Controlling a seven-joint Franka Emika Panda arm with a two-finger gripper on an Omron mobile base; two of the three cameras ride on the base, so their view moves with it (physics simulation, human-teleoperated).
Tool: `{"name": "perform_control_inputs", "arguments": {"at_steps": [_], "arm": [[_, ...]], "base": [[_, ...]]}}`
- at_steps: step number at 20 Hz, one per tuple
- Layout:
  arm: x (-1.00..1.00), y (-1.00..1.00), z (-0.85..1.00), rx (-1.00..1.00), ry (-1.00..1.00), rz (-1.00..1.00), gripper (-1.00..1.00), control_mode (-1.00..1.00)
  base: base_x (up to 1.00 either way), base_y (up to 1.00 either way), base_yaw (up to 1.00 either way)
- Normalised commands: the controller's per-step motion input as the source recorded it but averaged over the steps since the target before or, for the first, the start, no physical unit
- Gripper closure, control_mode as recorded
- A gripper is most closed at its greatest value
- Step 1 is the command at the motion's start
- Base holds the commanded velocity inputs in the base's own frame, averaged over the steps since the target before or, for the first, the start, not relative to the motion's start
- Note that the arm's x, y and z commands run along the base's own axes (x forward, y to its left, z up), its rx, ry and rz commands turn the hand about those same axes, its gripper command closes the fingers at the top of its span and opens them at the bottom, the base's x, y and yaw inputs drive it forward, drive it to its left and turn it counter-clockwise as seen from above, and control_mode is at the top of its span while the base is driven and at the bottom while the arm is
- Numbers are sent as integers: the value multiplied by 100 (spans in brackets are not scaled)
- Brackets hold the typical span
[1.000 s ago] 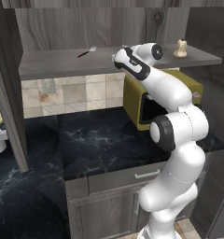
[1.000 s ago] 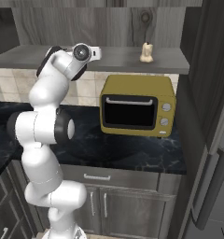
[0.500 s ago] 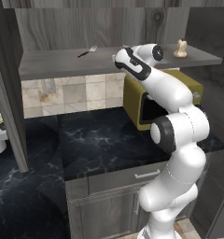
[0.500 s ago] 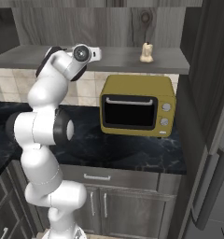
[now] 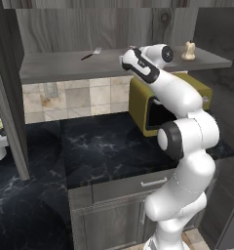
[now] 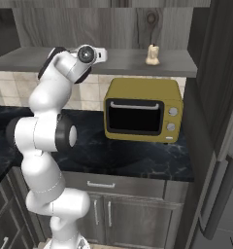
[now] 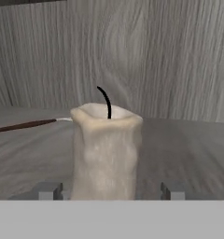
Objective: Pick the candle and candle from the dining table and place them in the open cabinet. Close the cabinet after placing the objects.
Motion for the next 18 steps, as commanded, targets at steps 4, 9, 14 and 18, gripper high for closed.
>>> {"name": "perform_control_inputs", "arguments": {"at_steps": [4,9,14,18], "arm": [[-8,-25,0,0,0,0,-100,-100],[-13,-10,0,0,0,0,-100,-100],[-36,0,0,0,0,0,-100,-100],[-77,0,4,0,0,0,-100,-100]], "base": [[0,0,0],[0,0,0],[0,0,0],[0,0,0]]}}
